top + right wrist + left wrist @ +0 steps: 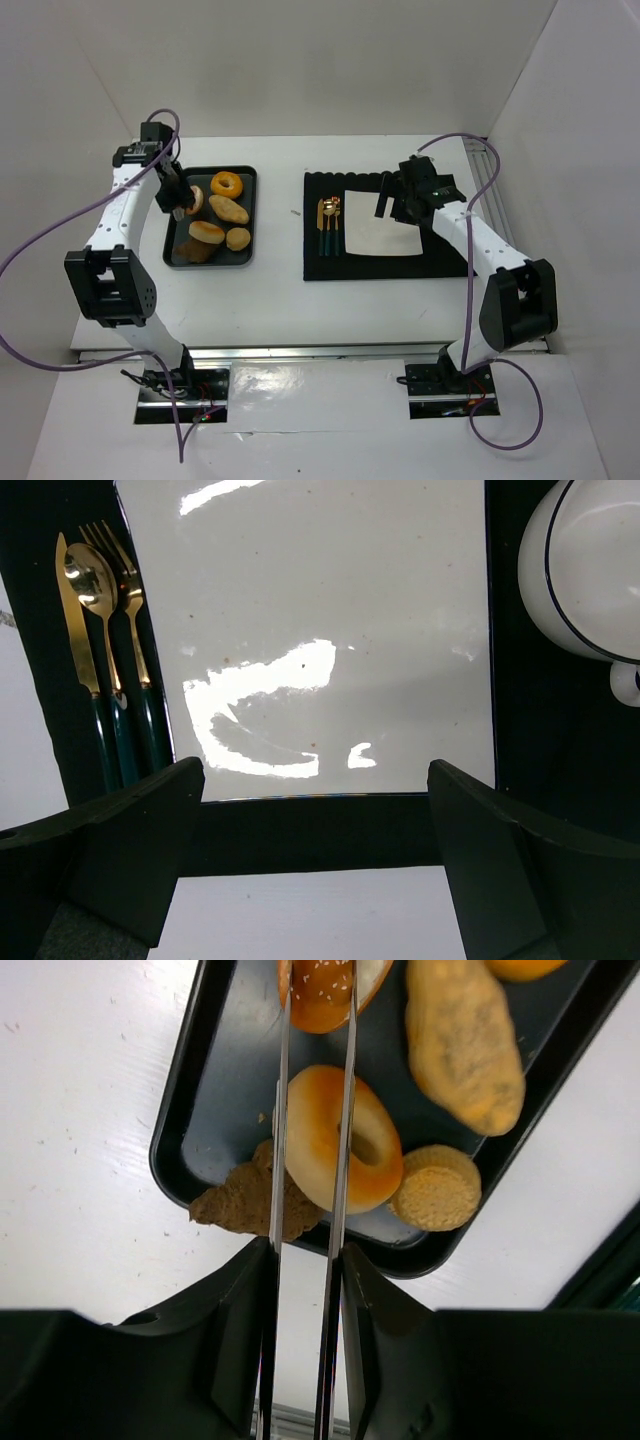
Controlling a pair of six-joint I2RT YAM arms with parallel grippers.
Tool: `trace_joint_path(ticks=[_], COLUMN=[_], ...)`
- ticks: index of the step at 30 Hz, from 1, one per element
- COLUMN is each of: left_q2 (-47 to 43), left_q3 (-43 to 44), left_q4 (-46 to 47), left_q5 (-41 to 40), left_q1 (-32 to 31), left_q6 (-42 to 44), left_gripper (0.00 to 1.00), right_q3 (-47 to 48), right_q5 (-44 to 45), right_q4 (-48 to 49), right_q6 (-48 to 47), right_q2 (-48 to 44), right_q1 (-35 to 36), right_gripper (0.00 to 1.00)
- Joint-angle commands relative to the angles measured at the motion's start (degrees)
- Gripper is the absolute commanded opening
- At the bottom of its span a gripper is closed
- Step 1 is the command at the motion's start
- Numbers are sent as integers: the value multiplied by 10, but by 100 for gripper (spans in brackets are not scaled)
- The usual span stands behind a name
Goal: Place the bread
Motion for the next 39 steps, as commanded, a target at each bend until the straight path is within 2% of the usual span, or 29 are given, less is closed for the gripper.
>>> trace_joint_path(ticks=[1, 4, 6, 10, 14, 17, 21, 23, 28, 30, 32, 35, 37, 38, 39], left_q2=[-40, -51, -51, -36, 20, 60, 102, 144, 238, 267, 299, 319, 313, 307, 298], left_q3=[57, 96, 118, 156, 199, 206, 193, 216, 302, 341, 364, 375, 369, 364, 364], left_q4=[-12, -20, -25, -25, -18, 41, 130, 147, 158, 158, 153, 140, 133, 133, 133], left_q5=[6, 6, 34, 75, 88, 138, 160, 186, 194, 207, 207, 207, 202, 196, 196], left_q1=[4, -10, -27, -105, -230, -308, -376, -392, -436, -443, -449, -454, -454, -454, -454], left_q6=[15, 21, 28, 19, -14, -35, -68, -76, -81, -81, -81, -81, -87, -87, -81], left_gripper=[26, 26, 26, 25, 24, 24, 24, 24, 24, 24, 28, 45, 52, 58, 60], right_q3=[25, 31, 36, 36, 36, 11, -2, -13, -25, -31, -31, -24, -18, -18, -18], right_q5=[1, 1, 8, 13, 33, 64, 137, 153, 174, 174, 188, 195, 195, 189, 189], right_q4=[20, 20, 14, 14, 2, -3, -49, -64, -70, -84, -96, -118, -118, -118, -111], right_q6=[-7, -7, -7, -7, -1, 5, 32, 47, 57, 57, 57, 52, 47, 47, 47], right_q2=[1, -4, -11, -27, -58, -98, -171, -203, -304, -310, -310, -296, -291, -291, -291], right_q1=[5, 5, 5, 5, 0, -14, -37, -37, -48, -48, -53, -58, -58, -58, -58], right_gripper=[100, 100, 100, 100, 100, 100, 100, 100, 100, 100, 100, 100, 100, 100, 100])
